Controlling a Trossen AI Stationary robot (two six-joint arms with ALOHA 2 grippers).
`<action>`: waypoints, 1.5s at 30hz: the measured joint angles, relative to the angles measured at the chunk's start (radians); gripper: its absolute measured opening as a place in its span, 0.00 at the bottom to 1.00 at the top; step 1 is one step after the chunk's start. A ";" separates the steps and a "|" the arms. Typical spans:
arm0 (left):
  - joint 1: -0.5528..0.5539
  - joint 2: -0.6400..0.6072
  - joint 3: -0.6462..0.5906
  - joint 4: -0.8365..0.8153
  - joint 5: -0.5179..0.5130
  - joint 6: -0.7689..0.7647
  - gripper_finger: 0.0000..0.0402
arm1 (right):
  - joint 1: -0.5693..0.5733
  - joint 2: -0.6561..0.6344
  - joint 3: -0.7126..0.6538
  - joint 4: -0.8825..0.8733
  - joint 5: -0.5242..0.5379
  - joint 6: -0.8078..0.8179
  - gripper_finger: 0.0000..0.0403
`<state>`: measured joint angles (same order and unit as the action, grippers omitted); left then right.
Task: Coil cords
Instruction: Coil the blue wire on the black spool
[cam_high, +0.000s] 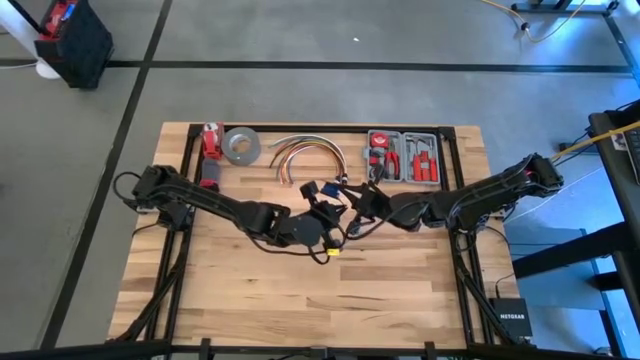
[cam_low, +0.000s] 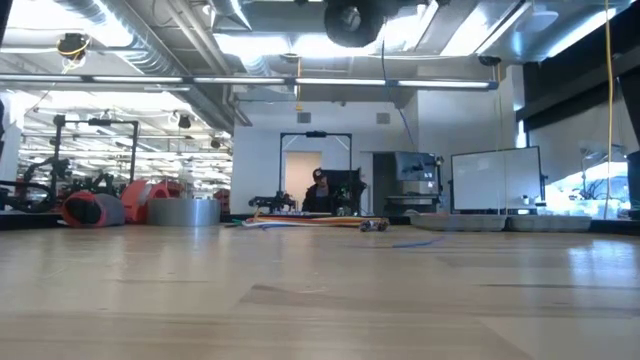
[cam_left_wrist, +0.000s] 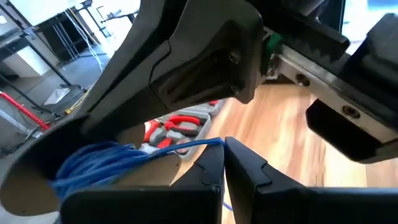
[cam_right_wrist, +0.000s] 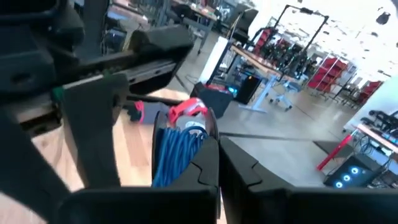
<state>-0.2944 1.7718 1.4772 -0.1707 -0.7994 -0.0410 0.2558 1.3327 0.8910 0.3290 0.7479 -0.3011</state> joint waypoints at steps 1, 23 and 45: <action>-0.001 0.000 0.001 0.002 -0.005 0.000 0.00 | 0.000 0.000 0.012 0.001 0.000 -0.012 0.00; 0.033 0.008 0.005 -0.098 -0.031 -0.037 0.00 | 0.102 -0.132 0.087 -0.069 0.017 -0.071 0.00; 0.063 0.012 0.001 -0.106 -0.036 0.288 0.00 | 0.283 -0.152 0.087 -0.112 0.066 -0.064 0.00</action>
<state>-0.2317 1.7840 1.4783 -0.2770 -0.8352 0.2469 0.5383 1.1805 0.9783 0.2166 0.8142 -0.3651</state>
